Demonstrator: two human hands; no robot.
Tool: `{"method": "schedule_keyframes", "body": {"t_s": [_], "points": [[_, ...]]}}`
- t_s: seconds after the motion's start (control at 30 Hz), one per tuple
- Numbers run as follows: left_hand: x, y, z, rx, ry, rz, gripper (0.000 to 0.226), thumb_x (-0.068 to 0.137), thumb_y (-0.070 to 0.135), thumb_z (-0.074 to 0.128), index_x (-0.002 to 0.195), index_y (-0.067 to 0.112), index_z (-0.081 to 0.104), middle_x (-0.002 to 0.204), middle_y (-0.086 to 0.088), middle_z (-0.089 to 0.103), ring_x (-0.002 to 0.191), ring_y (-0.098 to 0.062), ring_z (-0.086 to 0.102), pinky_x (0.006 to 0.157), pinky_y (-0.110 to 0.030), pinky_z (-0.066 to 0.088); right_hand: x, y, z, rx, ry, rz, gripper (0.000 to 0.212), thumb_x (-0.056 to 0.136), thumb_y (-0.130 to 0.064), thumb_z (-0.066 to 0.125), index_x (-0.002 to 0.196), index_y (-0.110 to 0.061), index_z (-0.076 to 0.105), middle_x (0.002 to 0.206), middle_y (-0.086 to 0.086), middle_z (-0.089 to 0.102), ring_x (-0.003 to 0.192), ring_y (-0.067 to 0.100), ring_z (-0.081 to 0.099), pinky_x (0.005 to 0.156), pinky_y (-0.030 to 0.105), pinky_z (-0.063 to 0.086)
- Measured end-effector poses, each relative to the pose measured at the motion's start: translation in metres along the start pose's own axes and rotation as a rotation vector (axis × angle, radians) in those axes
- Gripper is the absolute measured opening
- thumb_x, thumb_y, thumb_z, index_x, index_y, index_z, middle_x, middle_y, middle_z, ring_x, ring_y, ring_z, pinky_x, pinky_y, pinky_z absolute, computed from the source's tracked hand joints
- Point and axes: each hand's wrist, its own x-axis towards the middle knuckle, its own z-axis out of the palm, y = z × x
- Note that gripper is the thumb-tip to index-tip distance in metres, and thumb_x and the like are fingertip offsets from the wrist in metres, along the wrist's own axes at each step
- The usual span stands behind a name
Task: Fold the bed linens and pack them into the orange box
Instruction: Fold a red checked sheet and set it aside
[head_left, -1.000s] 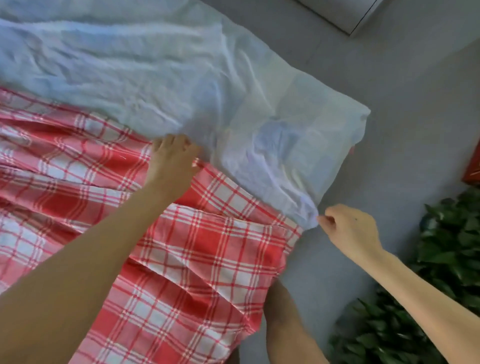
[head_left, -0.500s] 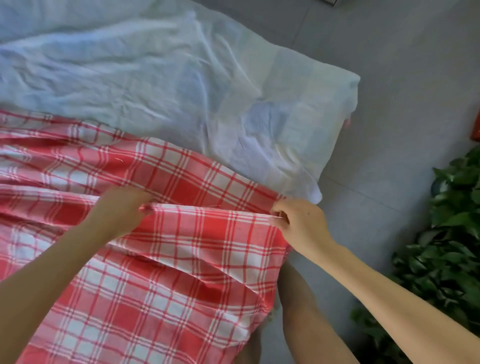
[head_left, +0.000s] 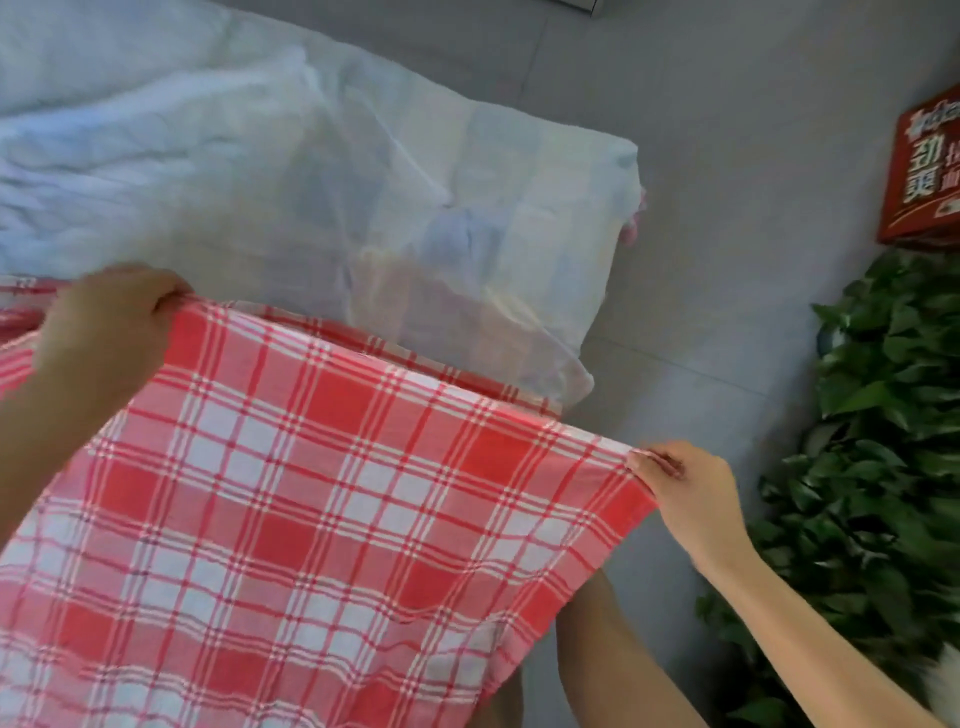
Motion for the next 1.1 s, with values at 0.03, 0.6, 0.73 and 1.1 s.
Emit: {"method": "schedule_keyframes", "body": {"t_s": [0.03, 0.6, 0.73, 1.1], "points": [[0.007, 0.001, 0.004, 0.008, -0.016, 0.024, 0.035, 0.078, 0.024, 0.041, 0.088, 0.003, 0.067, 0.08, -0.022, 0.061, 0.079, -0.044, 0.059, 0.075, -0.052, 0.05, 0.01, 0.003, 0.006, -0.028, 0.004, 0.0, 0.039, 0.088, -0.018, 0.061, 0.061, 0.009, 0.054, 0.057, 0.025, 0.053, 0.052, 0.028, 0.041, 0.051, 0.023, 0.029], [-0.007, -0.009, -0.01, 0.022, -0.217, -0.049, 0.028, 0.083, 0.028, 0.069, 0.109, 0.038, 0.068, 0.103, -0.003, 0.072, 0.099, -0.024, 0.066, 0.087, -0.037, 0.046, 0.035, -0.184, 0.137, -0.359, -0.052, -0.906, 0.025, 0.067, -0.016, 0.08, 0.089, -0.013, 0.069, 0.077, 0.002, 0.067, 0.068, 0.027, 0.063, 0.058, 0.036, 0.054], [-0.003, -0.02, -0.019, 0.074, -0.303, -0.036, 0.026, 0.09, 0.038, 0.057, 0.114, 0.044, 0.064, 0.107, 0.006, 0.07, 0.105, -0.016, 0.062, 0.092, -0.03, 0.04, 0.038, -0.276, 0.219, -0.507, -0.289, -1.028, 0.045, 0.073, -0.03, 0.074, 0.115, -0.018, 0.062, 0.098, 0.003, 0.069, 0.088, 0.026, 0.066, 0.075, 0.036, 0.052], [-0.03, -0.14, -0.042, 0.295, -0.389, -0.073, 0.021, 0.082, 0.024, 0.054, 0.098, 0.021, 0.068, 0.095, 0.0, 0.07, 0.096, -0.02, 0.065, 0.095, -0.031, 0.038, 0.071, -0.368, 0.24, -0.939, -0.414, -0.975, 0.023, 0.085, -0.032, 0.059, 0.063, -0.028, 0.052, 0.081, -0.004, 0.058, 0.096, 0.022, 0.063, 0.066, 0.024, 0.032]]}}
